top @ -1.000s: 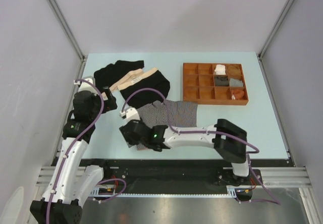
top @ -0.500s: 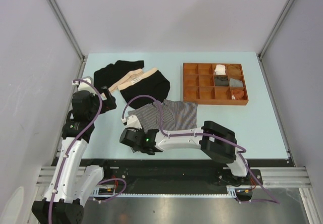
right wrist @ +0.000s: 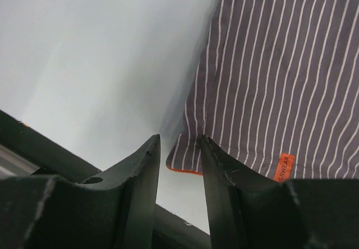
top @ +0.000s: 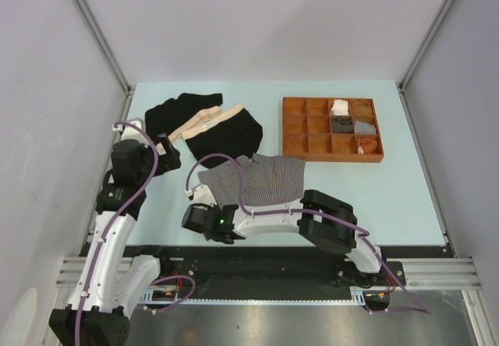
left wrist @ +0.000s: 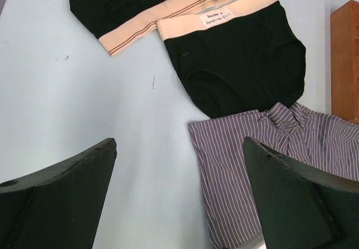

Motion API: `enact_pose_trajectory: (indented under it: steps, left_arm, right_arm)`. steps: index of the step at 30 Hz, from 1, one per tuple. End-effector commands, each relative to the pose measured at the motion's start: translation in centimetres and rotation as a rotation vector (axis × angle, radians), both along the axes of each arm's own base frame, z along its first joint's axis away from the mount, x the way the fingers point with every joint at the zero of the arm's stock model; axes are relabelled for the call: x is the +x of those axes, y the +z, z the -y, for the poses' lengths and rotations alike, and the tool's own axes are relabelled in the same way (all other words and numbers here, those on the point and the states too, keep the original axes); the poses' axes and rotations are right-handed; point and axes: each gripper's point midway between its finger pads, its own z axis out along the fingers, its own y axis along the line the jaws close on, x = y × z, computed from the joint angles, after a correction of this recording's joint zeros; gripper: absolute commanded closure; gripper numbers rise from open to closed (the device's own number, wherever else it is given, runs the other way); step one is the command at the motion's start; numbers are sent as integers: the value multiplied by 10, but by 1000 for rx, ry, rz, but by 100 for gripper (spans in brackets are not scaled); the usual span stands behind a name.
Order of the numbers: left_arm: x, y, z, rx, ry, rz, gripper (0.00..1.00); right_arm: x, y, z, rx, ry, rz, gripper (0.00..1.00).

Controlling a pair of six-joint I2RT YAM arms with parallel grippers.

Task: Roll the underwear
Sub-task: Fold the underwear at the center of the board.

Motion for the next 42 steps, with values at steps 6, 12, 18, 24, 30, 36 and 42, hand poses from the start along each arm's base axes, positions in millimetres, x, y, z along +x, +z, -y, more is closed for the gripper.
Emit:
enact_pose_trajectory:
  steps: [6, 12, 18, 24, 30, 36, 42]
  left_arm:
    - [4, -13, -2, -133, 119, -13, 0]
    - [20, -67, 9, -236, 182, -80, 5]
    - [34, -109, 26, -291, 141, -200, 14]
    - [45, -139, 40, -330, 110, -249, 19]
    - [60, -169, 48, -343, 94, -320, 28]
    - [63, -187, 58, -351, 61, -375, 35]
    - [56, -198, 66, -320, 43, -415, 41]
  right_arm:
    - [5, -4, -1, -10, -38, -12, 87]
    - [7, 0, 10, 85, -37, -95, 100]
    - [1, -3, 11, 171, 5, -183, 100]
    - [-6, -8, 3, 192, 41, -218, 100]
    - [-5, -8, 2, 201, 45, -223, 100]
    - [-2, -5, 3, 209, 37, -222, 100]
    - [-1, -4, 2, 218, 33, -222, 100]
